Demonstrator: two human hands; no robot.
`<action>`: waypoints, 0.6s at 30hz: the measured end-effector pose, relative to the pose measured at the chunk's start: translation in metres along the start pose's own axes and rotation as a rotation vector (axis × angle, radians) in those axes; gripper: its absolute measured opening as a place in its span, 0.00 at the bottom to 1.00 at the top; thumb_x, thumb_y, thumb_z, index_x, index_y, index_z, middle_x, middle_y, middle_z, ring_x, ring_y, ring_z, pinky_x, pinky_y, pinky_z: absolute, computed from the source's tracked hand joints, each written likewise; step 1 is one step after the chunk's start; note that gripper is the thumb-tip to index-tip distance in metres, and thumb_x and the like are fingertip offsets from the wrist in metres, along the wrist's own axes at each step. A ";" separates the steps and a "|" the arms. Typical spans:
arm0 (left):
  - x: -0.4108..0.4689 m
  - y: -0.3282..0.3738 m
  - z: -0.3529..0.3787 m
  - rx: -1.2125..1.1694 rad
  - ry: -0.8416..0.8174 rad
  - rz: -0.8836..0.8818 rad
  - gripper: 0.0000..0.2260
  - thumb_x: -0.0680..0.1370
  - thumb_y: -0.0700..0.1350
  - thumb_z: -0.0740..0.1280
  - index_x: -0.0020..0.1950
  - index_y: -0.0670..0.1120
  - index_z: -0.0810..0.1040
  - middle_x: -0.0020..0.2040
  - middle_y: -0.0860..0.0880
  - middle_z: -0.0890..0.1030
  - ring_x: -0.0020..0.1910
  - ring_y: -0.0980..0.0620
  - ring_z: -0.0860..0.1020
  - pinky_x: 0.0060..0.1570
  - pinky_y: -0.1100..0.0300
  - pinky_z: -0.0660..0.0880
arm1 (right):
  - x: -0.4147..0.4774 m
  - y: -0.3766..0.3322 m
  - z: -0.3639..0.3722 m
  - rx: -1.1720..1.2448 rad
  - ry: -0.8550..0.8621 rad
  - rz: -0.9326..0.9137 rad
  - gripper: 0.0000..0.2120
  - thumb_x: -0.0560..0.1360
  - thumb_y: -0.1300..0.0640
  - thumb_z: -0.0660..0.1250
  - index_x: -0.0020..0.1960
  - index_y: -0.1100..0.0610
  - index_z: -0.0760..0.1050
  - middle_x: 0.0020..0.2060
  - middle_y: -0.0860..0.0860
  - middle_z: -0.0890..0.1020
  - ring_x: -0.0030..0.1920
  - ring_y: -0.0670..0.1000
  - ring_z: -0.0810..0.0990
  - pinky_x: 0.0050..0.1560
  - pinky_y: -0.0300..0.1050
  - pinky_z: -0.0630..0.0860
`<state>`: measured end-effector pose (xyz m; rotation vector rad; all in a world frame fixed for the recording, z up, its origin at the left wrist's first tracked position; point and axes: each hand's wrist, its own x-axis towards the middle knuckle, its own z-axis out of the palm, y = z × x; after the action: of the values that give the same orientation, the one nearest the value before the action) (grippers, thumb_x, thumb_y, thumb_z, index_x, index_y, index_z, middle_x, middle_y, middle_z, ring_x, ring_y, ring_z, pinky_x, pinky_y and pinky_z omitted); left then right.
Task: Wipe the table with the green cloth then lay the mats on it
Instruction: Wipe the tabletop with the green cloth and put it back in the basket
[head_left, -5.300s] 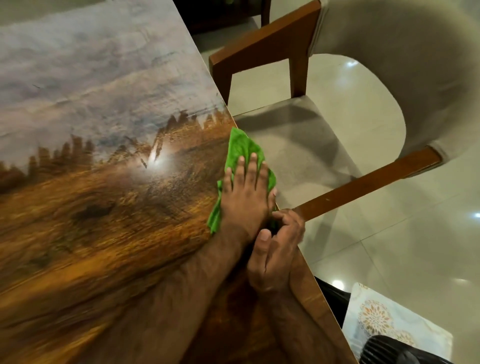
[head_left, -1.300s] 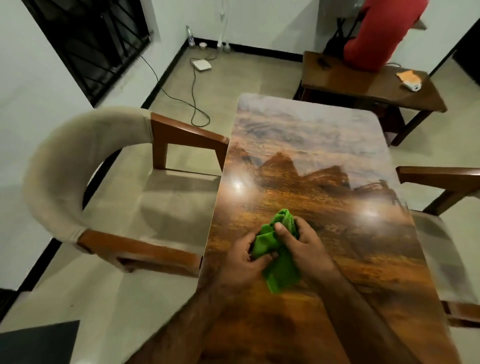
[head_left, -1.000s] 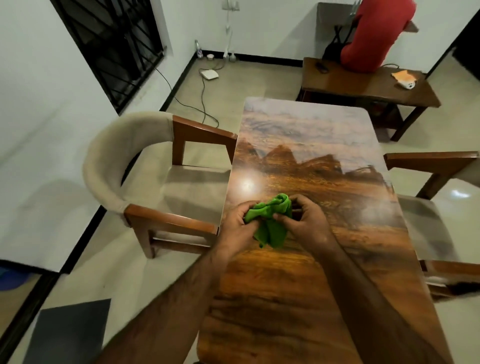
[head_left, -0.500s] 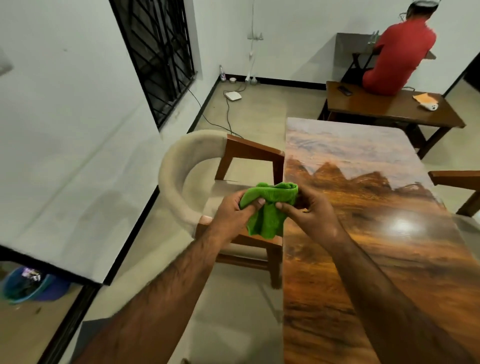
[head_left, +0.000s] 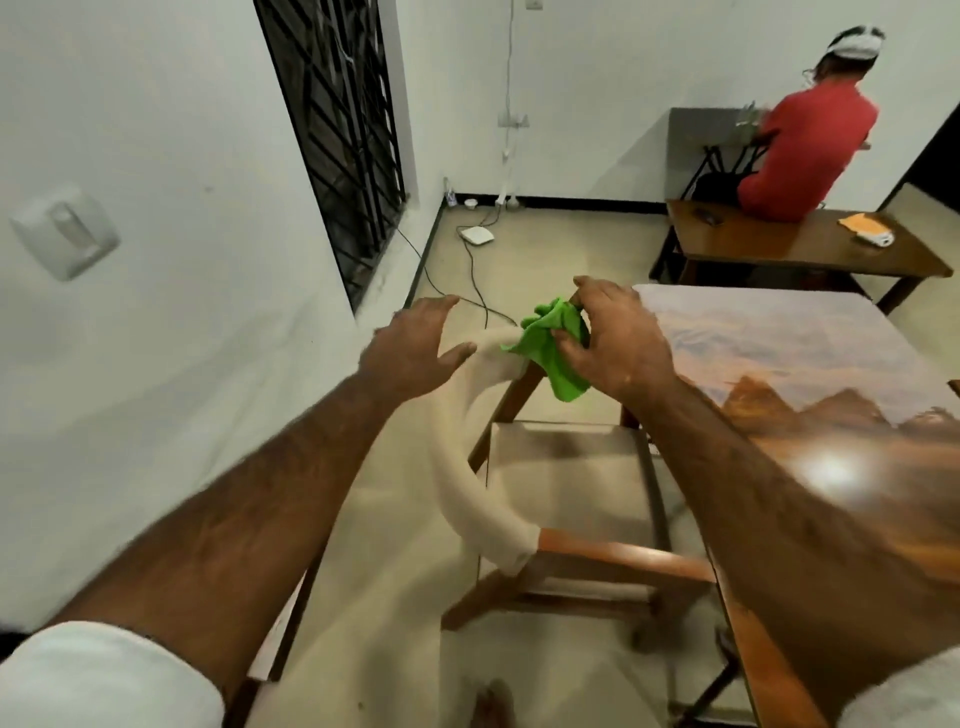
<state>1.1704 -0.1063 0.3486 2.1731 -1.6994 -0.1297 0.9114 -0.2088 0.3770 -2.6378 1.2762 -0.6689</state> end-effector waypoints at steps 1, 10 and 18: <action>0.013 -0.010 -0.004 0.042 0.002 0.018 0.36 0.83 0.65 0.69 0.86 0.52 0.63 0.84 0.48 0.70 0.80 0.42 0.71 0.74 0.35 0.74 | 0.015 -0.001 0.003 -0.068 -0.009 -0.009 0.23 0.80 0.45 0.73 0.71 0.55 0.78 0.78 0.53 0.76 0.76 0.60 0.73 0.74 0.61 0.73; 0.154 -0.092 0.000 0.137 -0.043 0.166 0.36 0.83 0.65 0.68 0.86 0.49 0.65 0.83 0.46 0.71 0.80 0.42 0.71 0.76 0.39 0.73 | 0.136 -0.001 0.059 -0.198 -0.027 0.134 0.25 0.80 0.42 0.73 0.71 0.54 0.77 0.77 0.53 0.76 0.76 0.59 0.73 0.72 0.61 0.76; 0.323 -0.118 0.051 0.080 -0.117 0.375 0.38 0.80 0.71 0.64 0.83 0.51 0.68 0.80 0.47 0.74 0.77 0.40 0.74 0.70 0.36 0.76 | 0.211 0.016 0.113 -0.261 -0.010 0.388 0.20 0.81 0.44 0.71 0.68 0.53 0.75 0.67 0.52 0.80 0.65 0.57 0.77 0.60 0.55 0.78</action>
<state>1.3490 -0.4022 0.3114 1.8893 -2.1786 -0.0897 1.0645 -0.3896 0.3413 -2.4541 1.9157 -0.4529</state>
